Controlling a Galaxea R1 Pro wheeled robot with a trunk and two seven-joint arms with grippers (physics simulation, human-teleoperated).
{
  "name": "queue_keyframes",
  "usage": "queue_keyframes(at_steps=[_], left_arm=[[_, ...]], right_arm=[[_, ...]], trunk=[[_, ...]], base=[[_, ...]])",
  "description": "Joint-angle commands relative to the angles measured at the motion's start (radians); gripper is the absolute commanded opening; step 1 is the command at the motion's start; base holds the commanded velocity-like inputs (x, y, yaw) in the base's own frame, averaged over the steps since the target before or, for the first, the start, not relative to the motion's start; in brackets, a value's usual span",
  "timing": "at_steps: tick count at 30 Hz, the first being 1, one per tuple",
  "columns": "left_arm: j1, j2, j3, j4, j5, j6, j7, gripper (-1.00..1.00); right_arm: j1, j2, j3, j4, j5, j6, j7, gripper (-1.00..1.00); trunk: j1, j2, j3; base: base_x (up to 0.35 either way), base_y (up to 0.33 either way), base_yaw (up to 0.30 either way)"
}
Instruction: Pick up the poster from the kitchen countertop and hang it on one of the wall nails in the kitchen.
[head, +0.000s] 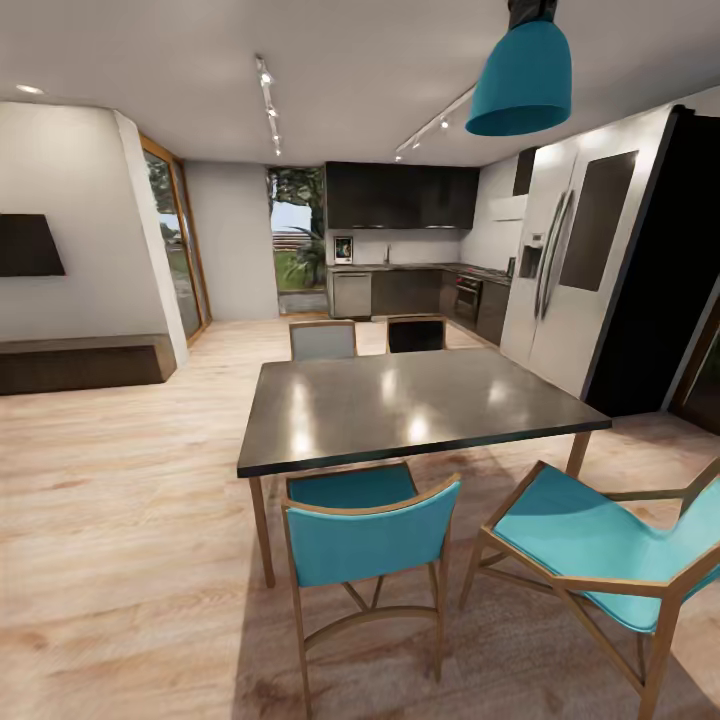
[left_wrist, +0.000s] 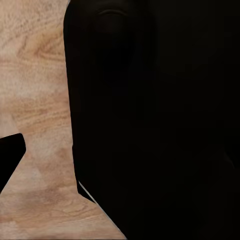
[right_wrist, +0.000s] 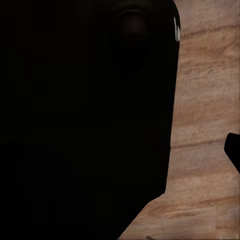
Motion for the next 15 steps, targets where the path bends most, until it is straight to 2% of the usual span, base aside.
queue_keyframes(at_steps=[1, 3, 15], left_arm=[[0.0, 0.0, 0.0, 0.0, 0.0, 0.0, 0.0, 1.0], [0.0, -0.011, 0.002, -0.008, 0.001, -0.001, -0.003, 1.0], [0.0, -0.011, 0.002, -0.008, 0.001, -0.001, -0.003, 1.0]], right_arm=[[0.0, 0.0, 0.0, 0.0, 0.0, 0.0, 0.0, 1.0], [-0.002, 0.005, -0.003, 0.003, -0.005, 0.002, 0.001, 1.0], [-0.002, 0.005, -0.003, 0.003, -0.004, 0.004, 0.001, 1.0]], trunk=[[0.0, 0.0, 0.0], [0.0, 0.0, 0.0], [0.0, 0.0, 0.0]], base=[[0.0, 0.0, 0.0], [0.0, 0.0, 0.0], [0.0, 0.0, 0.0]])
